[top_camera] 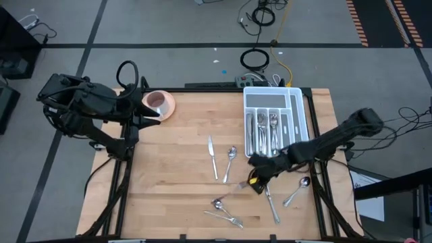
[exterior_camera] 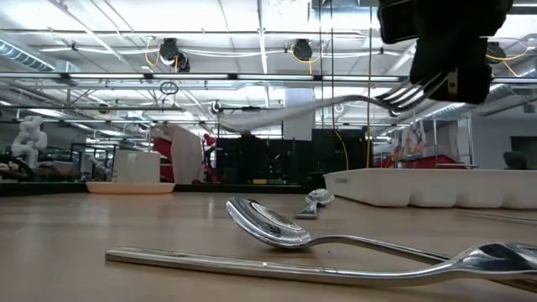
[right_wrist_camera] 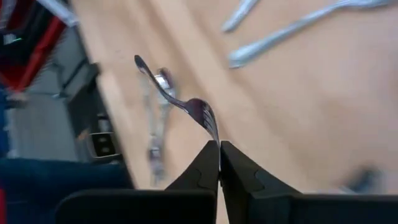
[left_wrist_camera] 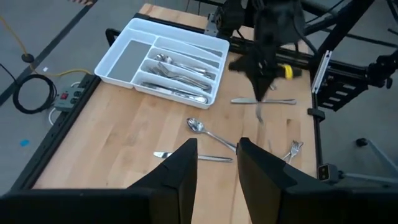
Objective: Sort silverware
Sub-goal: Put the silver fork into the white cutlery tray
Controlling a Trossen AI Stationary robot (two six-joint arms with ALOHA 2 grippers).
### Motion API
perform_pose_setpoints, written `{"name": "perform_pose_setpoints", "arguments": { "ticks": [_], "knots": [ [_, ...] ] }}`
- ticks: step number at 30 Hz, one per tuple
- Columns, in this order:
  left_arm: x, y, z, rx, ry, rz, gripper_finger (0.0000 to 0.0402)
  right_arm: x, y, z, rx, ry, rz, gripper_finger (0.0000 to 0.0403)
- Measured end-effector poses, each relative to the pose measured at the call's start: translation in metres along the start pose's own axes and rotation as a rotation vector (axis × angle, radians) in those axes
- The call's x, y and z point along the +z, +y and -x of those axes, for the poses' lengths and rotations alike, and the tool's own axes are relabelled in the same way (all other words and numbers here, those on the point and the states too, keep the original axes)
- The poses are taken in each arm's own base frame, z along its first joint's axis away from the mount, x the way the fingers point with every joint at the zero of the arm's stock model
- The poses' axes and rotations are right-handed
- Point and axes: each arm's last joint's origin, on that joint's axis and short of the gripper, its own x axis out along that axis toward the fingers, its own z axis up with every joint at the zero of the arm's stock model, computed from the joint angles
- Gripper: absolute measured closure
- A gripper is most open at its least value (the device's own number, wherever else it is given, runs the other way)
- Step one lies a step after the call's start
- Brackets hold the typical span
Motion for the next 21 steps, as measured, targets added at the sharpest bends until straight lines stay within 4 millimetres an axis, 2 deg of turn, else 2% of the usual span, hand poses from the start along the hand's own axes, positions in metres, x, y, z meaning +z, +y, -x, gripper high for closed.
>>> {"name": "perform_pose_setpoints", "arguments": {
  "ticks": [7, 12, 17, 21],
  "knots": [
    [0.000, 0.001, 0.000, 0.021, -0.008, -0.022, 0.0285, 0.008, -0.035, 0.069, -0.186, -0.052, 0.003, 0.0402],
    [0.000, 0.001, 0.000, 0.031, -0.012, -0.023, 0.0285, 0.017, -0.058, 0.118, -0.363, -0.028, 0.029, 0.0402],
    [0.000, 0.001, 0.000, 0.032, -0.012, -0.021, 0.0285, 0.032, -0.063, 0.164, -0.488, -0.012, 0.133, 0.0402],
    [0.000, 0.001, 0.000, 0.037, -0.015, -0.021, 0.0285, 0.050, -0.059, 0.192, -0.551, -0.023, 0.291, 0.0402]
  ]
}}
